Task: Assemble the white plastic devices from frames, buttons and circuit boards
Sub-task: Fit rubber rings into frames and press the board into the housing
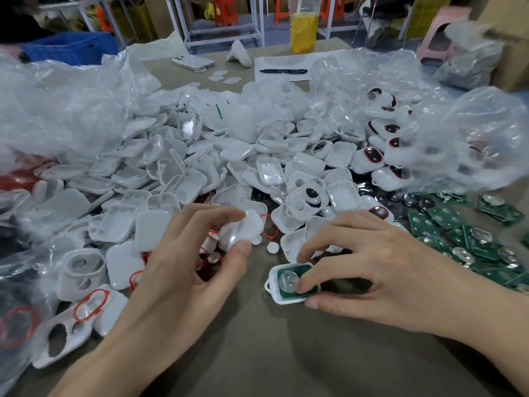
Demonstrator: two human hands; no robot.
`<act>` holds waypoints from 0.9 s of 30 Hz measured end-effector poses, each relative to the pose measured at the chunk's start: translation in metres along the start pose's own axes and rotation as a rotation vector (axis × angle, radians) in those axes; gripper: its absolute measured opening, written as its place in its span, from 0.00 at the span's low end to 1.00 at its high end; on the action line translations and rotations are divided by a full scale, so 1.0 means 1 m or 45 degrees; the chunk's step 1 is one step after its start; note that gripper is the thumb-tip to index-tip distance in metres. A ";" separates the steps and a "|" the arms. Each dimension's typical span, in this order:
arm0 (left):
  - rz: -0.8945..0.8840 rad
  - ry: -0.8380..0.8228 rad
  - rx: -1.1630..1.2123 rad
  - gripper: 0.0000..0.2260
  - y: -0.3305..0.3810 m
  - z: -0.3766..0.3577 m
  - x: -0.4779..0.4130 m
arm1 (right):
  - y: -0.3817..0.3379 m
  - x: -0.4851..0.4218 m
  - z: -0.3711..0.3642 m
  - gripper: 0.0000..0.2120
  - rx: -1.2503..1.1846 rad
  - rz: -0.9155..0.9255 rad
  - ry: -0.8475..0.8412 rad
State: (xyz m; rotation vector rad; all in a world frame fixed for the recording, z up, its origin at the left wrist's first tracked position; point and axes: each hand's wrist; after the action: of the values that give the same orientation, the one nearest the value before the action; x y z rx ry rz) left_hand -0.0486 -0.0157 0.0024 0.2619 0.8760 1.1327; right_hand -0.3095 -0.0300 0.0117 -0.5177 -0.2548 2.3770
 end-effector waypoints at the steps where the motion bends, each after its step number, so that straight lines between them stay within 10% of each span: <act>1: -0.013 -0.003 -0.005 0.12 0.000 0.000 0.000 | 0.000 0.000 0.000 0.07 0.000 0.002 0.000; 27: -0.130 -0.101 -0.050 0.13 0.002 0.001 0.002 | 0.003 0.001 0.012 0.19 -0.011 -0.123 0.004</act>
State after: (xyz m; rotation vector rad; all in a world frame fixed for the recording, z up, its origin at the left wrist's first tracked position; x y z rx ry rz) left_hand -0.0489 -0.0132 0.0031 0.2262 0.7880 1.0371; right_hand -0.3173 -0.0323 0.0211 -0.5021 -0.2825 2.2821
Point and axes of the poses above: each hand's wrist, its own x-axis away from the middle knuckle, its own z-axis out of the back of the hand, y = z × x, and after that the axes turned 3 degrees about y, right-handed
